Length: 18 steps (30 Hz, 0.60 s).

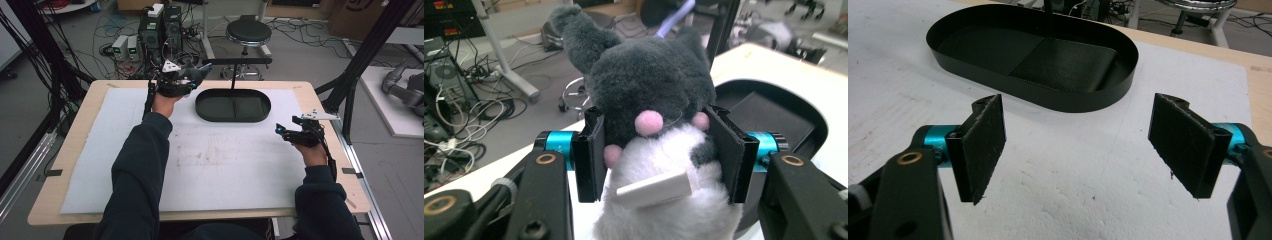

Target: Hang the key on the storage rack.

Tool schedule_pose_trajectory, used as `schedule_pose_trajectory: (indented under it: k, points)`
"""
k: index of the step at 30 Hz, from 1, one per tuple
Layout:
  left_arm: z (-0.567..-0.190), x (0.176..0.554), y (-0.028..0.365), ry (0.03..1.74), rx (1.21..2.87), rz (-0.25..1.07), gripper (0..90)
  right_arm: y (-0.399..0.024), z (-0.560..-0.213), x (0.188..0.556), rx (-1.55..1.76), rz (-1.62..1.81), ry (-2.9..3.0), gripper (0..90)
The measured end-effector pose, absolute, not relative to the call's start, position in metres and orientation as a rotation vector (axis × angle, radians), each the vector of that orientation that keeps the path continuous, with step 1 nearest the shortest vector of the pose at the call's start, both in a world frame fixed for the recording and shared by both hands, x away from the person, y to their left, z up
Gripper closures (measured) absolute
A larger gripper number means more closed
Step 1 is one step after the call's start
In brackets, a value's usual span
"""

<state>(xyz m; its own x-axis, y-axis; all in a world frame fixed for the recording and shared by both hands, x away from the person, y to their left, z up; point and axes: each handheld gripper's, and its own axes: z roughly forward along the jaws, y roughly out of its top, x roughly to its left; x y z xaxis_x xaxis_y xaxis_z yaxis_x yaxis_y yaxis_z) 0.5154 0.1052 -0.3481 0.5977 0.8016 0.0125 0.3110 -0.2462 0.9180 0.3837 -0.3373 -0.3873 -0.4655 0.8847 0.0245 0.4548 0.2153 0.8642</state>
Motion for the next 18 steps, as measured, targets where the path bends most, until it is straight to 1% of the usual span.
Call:
schedule_pose_trajectory:
  k: [7, 14, 15, 17, 18]
  points:
    - [-0.362, 0.518, 0.088, 0.932, 1.884, 0.634, 45.0, -0.338, -0.387, 0.383, 1.235, 1.180, 2.010, 23.3]
    - [-0.381, 0.518, 0.086, 1.011, 1.890, 0.591, 40.8, -0.338, -0.387, 0.383, 1.234, 1.177, 2.008, 23.3]
    - [-0.384, 0.518, 0.087, 1.024, 1.881, 0.577, 38.9, -0.338, -0.387, 0.383, 1.233, 1.174, 2.008, 23.3]
    - [-0.388, 0.517, 0.091, 1.054, 1.865, 0.537, 31.6, -0.337, -0.387, 0.383, 1.229, 1.174, 2.011, 23.3]
    - [-0.389, 0.516, 0.092, 1.065, 1.856, 0.539, 28.0, -0.337, -0.387, 0.383, 1.231, 1.172, 2.012, 23.3]
